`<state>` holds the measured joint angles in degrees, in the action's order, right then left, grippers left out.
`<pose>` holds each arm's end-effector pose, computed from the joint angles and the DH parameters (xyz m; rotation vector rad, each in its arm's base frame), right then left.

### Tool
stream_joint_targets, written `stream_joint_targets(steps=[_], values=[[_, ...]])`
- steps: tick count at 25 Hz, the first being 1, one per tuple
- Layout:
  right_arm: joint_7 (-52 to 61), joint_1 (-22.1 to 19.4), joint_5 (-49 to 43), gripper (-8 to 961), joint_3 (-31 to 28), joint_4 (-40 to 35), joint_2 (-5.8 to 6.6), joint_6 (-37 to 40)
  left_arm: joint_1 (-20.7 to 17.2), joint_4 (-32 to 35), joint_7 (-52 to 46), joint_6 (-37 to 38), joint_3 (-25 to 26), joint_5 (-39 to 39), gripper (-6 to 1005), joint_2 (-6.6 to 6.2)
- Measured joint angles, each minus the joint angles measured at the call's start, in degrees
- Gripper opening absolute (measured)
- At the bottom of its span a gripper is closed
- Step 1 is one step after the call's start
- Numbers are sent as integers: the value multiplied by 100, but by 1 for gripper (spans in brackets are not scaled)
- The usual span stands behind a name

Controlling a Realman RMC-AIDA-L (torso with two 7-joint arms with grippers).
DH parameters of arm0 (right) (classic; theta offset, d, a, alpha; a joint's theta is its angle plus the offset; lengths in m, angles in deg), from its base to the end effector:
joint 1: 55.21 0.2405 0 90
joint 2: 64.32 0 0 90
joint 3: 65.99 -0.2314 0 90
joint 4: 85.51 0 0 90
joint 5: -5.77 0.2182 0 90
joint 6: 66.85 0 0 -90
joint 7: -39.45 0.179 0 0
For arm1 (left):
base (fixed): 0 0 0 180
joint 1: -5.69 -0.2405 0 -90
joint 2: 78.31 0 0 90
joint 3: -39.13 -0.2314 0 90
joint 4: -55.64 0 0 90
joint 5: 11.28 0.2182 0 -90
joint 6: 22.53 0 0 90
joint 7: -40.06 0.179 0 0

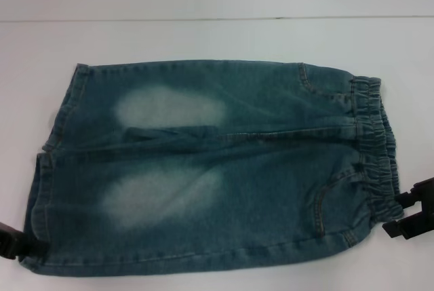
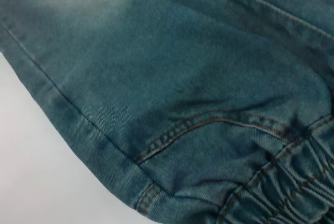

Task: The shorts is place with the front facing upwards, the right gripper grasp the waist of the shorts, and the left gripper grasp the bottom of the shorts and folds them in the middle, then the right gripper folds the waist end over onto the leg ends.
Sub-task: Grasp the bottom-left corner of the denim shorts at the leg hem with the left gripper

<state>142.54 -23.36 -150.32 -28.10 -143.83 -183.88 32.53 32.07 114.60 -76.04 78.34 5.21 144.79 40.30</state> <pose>0.2981 0.3067 0.0236 -2.7974 1.0257 -0.2896 -0.3298 0.2765 0.0381 -2.5384 -1.4931 0.2146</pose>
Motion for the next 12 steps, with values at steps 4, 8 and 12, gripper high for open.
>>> stream_joint_targets(steps=[4, 8, 12], values=[[38, 4, 0, 689, 0, 14, 0, -17, -2, 2, 0, -9, -10, 2, 68, 3], [91, 5, -1, 667, -7, 59, 4, -19, 7, 2, 0, -17, -35, 2, 67, 7], [227, 3, -26, 646, -7, 37, 29, 32, 23, 1, 0, -16, -35, 3, 67, 6]])
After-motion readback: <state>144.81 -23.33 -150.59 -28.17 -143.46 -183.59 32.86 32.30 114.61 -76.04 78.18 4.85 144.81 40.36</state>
